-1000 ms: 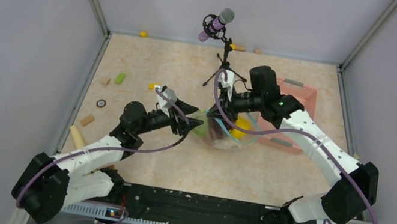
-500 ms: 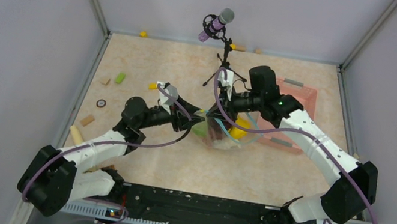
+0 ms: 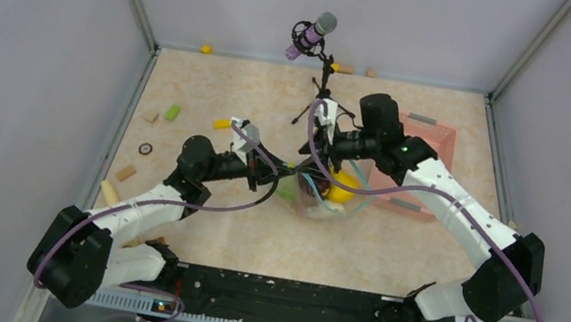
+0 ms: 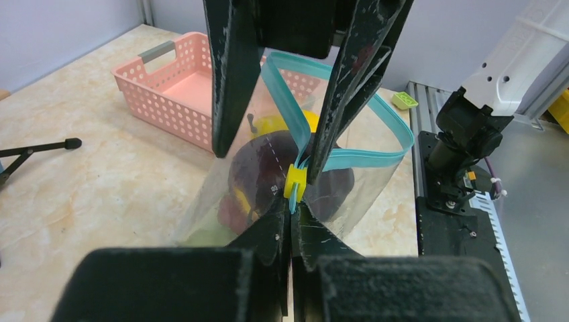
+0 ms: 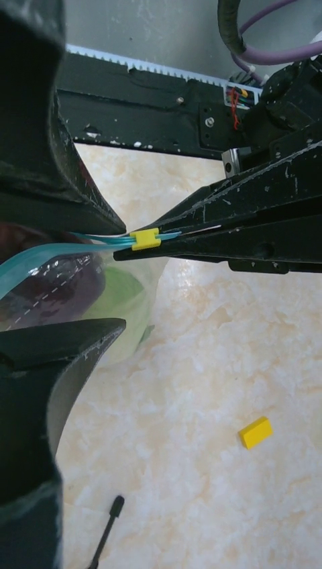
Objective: Place the food in the zip-top bag and seal the zipper
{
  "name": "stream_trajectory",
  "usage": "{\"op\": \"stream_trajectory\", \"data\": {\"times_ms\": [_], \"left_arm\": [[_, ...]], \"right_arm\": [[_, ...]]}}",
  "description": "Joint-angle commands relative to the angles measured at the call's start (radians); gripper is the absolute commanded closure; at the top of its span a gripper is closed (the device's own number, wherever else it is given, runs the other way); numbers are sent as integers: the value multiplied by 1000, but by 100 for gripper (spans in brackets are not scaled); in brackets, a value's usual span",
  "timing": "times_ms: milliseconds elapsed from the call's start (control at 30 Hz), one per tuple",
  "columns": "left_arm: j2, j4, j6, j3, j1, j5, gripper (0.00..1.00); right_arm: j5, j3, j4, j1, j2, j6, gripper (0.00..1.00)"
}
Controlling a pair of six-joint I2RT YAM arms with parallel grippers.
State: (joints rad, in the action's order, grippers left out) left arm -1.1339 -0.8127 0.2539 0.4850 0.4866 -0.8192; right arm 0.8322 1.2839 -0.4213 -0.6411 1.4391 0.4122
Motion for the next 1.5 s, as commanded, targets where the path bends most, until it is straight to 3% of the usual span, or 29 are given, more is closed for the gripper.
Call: {"op": "stream_trajectory", "data": {"times_ms": [0, 233, 767, 933, 1200, 1400, 1467], "left_arm": [[21, 8, -33, 52, -2, -34, 100], [0, 27, -27, 69, -1, -28, 100], [32, 47, -8, 60, -1, 24, 100], [35, 50, -10, 56, -2, 22, 100], [39, 45, -1, 48, -1, 21, 100], [54, 49, -2, 38, -1, 29, 100], [58, 54, -4, 35, 0, 40, 100]], "right_arm": [[37, 18, 88, -11, -70, 84, 50], [57, 8, 89, -47, -72, 159, 49], [-14, -30, 87, -97, -48, 138, 56], [-19, -48, 118, -99, -67, 111, 76], [-19, -82, 153, -99, -87, 99, 77], [0, -85, 173, -98, -94, 83, 100], [-11, -95, 217, -98, -105, 34, 100]]}}
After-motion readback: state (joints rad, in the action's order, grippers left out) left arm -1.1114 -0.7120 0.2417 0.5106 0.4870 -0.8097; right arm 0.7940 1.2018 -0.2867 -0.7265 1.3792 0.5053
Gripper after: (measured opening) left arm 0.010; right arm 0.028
